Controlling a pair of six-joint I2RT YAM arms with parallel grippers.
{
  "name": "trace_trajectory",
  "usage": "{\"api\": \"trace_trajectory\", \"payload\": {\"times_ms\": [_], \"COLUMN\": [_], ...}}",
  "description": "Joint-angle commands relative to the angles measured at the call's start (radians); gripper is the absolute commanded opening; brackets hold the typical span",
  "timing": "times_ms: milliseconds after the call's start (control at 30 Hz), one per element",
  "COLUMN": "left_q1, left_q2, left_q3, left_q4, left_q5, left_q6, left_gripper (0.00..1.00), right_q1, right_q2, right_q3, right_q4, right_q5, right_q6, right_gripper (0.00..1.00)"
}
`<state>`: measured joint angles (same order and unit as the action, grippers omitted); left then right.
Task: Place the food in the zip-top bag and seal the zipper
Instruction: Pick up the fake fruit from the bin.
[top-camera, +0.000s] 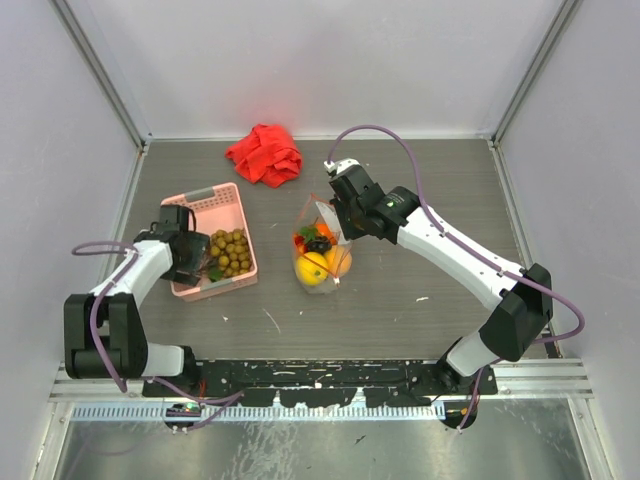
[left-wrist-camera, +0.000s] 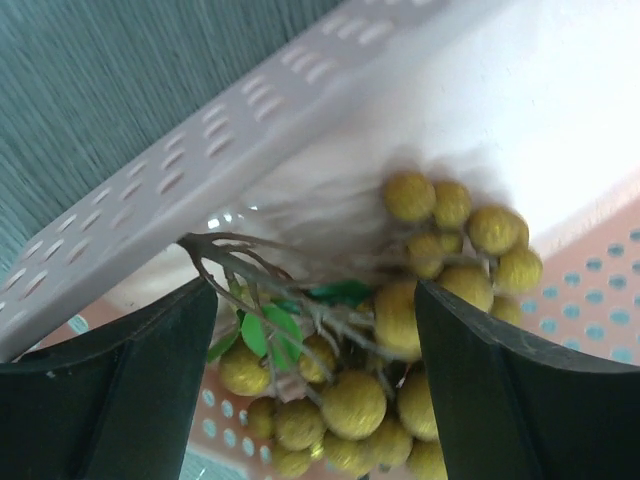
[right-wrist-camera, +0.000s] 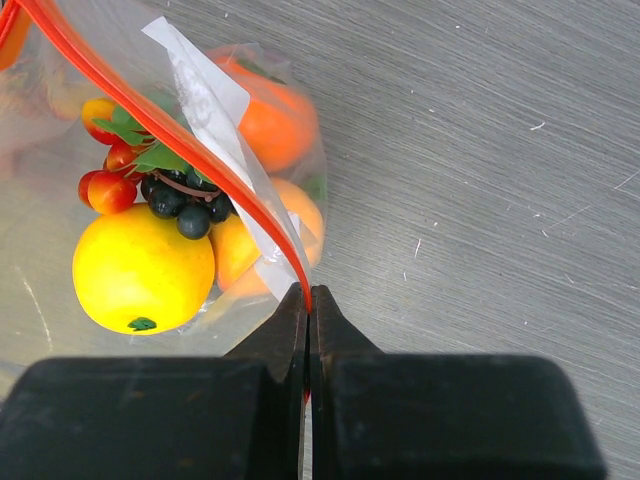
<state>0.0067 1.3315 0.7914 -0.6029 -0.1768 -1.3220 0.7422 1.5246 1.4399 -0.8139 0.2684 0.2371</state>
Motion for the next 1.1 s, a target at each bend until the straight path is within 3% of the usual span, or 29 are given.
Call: {"api": "trace_trajectory", "payload": {"times_ms": [0, 233, 500, 667, 833, 1067], "left_q1": [0.003, 0.003, 0.003, 0.003, 0.003, 0.003], "left_q2": [0.038, 0.111, 0.163, 0.128, 0.059, -0.072], "left_q3": [0.035, 0.059, 0.093, 0.114, 0.119, 0.117], "left_q4": [-0.008, 0.031, 0.024, -0.004, -0.007, 0.031], "left_q5": [-0.12, -0.185, -0.205, -0.255, -0.28, -0.271], "left_q6": [-0.093, -0.111, -0.103, -0.071, -0.024, 0.087], "left_gripper": [0.78, 0.68, 0.47, 0.24, 0.1, 0.0], "right_q1": [-0.003, -0.003, -0.003, -0.004, -0.004, -0.003], "right_q2": [-0.035, -0.021, -0.023, -0.025, -0.024, -0.027], "right_q3": [0.007, 0.01, 0.005, 0.007, 0.01, 0.016], "right_q4": [0.038, 0.038, 0.036, 0.036, 0.036, 0.035], "right_q5": [-0.003, -0.007, 0.0, 0.002, 0.0, 0.011], "right_q6": [-0.018, -0.018, -0.018, -0.015, -0.012, -0.008], "right_gripper": [0.0, 0.0, 0.0, 0.0, 0.0, 0.0]}}
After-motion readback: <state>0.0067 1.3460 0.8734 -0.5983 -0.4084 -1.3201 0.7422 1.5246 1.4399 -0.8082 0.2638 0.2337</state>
